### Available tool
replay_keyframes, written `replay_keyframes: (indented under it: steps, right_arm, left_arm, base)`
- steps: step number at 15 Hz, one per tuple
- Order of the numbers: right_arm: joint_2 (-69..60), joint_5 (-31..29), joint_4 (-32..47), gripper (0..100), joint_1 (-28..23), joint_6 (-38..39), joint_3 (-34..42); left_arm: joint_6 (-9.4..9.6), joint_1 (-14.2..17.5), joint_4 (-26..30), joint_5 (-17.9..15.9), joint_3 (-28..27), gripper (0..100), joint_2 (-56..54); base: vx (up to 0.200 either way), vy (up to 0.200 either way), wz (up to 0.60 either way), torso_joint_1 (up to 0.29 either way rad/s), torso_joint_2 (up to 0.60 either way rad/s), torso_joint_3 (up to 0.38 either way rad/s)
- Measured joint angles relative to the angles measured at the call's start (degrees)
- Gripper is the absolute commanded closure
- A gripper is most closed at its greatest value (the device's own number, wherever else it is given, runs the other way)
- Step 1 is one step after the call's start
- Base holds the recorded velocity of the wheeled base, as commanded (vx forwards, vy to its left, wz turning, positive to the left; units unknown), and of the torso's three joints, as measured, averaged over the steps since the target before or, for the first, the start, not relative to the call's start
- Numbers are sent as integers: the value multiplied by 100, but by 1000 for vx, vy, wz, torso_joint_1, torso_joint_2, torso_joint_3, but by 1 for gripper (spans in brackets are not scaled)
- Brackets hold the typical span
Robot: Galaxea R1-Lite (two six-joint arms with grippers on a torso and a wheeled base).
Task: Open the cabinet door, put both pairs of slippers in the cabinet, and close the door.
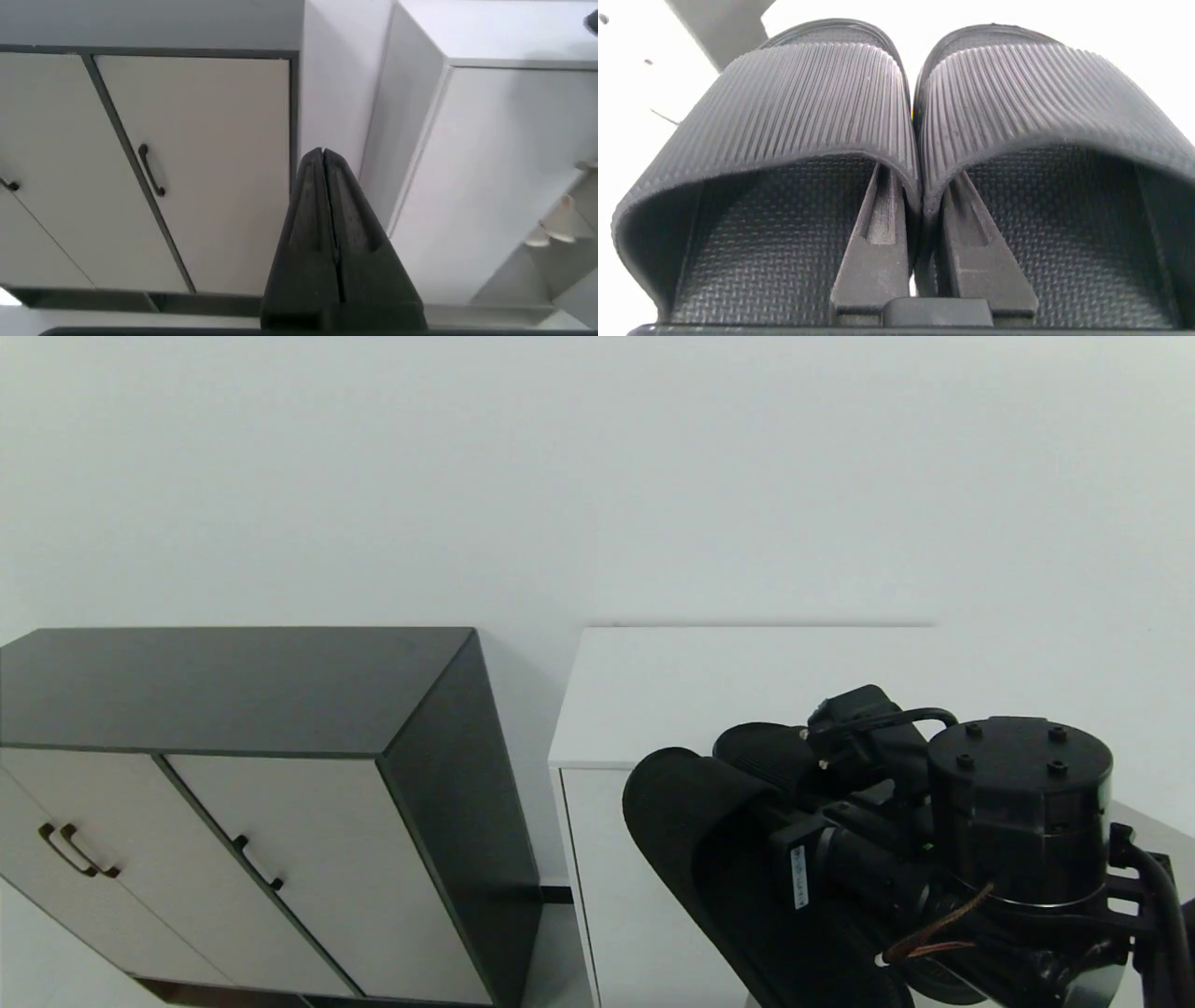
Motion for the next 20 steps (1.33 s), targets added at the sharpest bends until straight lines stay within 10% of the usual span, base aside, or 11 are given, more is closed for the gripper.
replay_keyframes:
  steps: [13,20]
  right_arm:
    - [-11,0,-5,100,-6,0,41]
    - [-33,-16,-5,100,-17,-88,89]
  left_arm:
    - [-20,2,0,0,0,100,0]
    - [-11,9,0,0,0,100,0]
  base:
    - [-15,0,0,0,0,0]
    - [0,-200,0,4,0,3]
